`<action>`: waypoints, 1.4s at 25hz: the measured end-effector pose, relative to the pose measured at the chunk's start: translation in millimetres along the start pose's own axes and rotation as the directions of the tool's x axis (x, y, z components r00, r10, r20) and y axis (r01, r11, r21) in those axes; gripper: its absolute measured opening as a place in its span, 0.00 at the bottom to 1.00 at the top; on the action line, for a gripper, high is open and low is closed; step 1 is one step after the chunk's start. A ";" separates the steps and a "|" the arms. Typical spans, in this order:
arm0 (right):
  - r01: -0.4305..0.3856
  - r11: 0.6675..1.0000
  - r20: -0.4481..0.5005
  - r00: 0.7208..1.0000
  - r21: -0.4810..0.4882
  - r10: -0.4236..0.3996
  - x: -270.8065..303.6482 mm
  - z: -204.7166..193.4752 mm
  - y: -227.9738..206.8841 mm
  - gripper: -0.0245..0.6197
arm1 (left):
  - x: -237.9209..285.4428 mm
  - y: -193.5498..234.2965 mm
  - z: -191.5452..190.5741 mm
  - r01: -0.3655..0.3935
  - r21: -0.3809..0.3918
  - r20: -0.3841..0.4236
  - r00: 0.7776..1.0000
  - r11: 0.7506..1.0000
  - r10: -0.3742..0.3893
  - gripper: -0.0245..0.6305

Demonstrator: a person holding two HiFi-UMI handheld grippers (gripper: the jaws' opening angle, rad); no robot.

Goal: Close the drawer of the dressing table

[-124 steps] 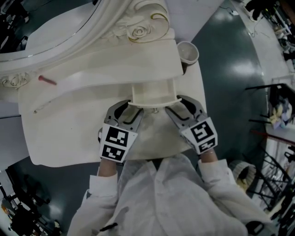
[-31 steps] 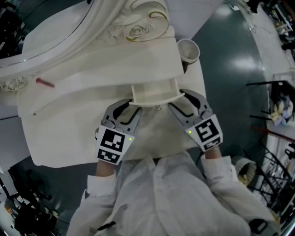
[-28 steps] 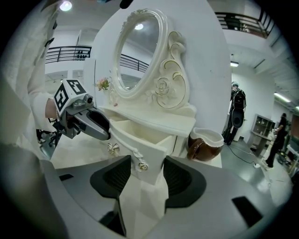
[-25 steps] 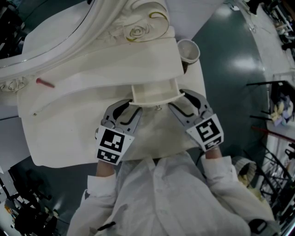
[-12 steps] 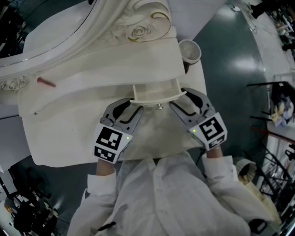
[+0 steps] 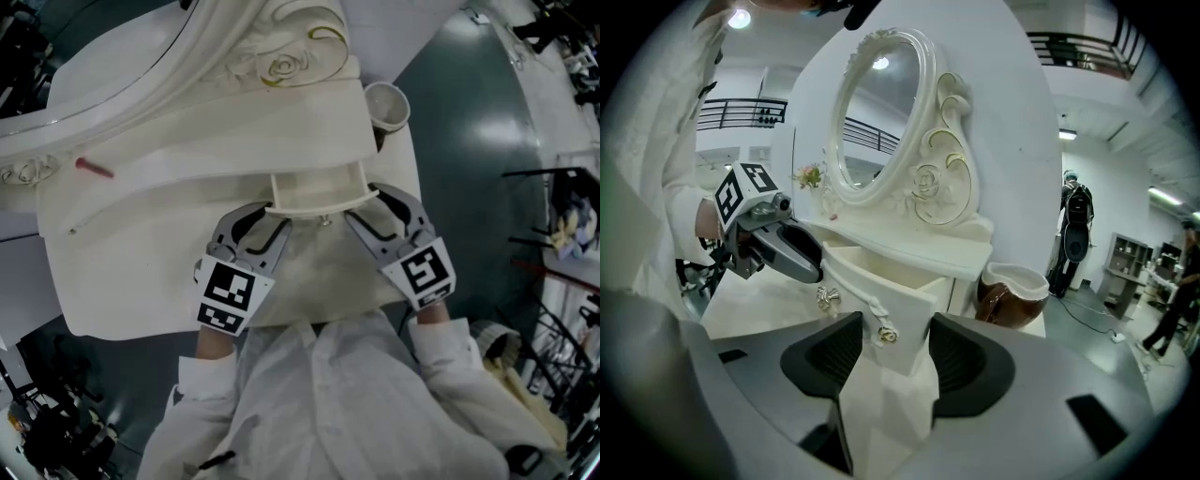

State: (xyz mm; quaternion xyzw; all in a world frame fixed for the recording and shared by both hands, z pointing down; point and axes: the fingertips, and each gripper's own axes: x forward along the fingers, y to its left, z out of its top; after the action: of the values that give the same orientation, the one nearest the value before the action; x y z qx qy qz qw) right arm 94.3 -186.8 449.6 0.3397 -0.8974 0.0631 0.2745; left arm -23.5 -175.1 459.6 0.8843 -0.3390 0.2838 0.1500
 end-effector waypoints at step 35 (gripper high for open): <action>0.068 0.997 -0.040 0.997 0.022 -0.067 25.4 -4.4 -19.5 0.36 | 21.2 26.2 -0.9 -0.086 -0.029 -0.029 0.996 0.996 0.085 0.25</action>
State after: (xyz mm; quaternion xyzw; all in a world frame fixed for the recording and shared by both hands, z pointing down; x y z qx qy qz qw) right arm 93.1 -214.9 465.5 0.3718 -0.8790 0.0707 0.2902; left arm -28.9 -204.6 475.1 0.8625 -0.3789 0.2972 0.1560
